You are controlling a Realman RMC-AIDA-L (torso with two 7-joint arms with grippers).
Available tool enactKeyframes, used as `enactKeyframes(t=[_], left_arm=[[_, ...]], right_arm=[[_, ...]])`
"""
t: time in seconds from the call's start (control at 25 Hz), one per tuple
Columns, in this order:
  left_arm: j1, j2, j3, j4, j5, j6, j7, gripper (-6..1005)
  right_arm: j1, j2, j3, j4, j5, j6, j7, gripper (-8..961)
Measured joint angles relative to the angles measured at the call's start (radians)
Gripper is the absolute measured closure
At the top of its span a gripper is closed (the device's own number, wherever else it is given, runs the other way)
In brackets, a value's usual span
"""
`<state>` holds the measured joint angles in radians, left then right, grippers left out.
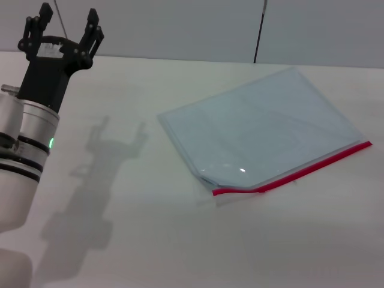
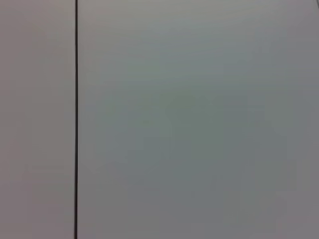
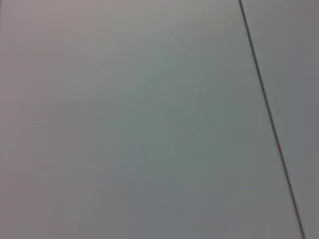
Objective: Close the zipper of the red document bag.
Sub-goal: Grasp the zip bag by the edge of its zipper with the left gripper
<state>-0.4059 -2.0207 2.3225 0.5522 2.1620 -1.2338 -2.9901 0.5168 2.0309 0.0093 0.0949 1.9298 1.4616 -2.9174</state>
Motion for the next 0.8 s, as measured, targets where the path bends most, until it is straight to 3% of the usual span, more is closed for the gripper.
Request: enactKeyframes(t=[0.56, 0.68, 0.8], left_arm=[[0.000, -0.001, 0.002, 0.001, -0.004, 0.033, -0.001, 167], [-0.001, 0.020, 0.005, 0.070, -0.001, 0.141, -0.001, 167], [-0.001, 0.072, -0.001, 0.202, -0.006, 0.359, -0.001, 167]], right_arm=[[-0.008, 0.002, 0.001, 0.003, 0.003, -0.009, -0.003, 71], [-0.008, 0.001, -0.001, 0.003, 0.003, -0.011, -0.003, 71], [-0.008, 0.000, -0.002, 0.003, 0.004, -0.022, -0.003, 71]])
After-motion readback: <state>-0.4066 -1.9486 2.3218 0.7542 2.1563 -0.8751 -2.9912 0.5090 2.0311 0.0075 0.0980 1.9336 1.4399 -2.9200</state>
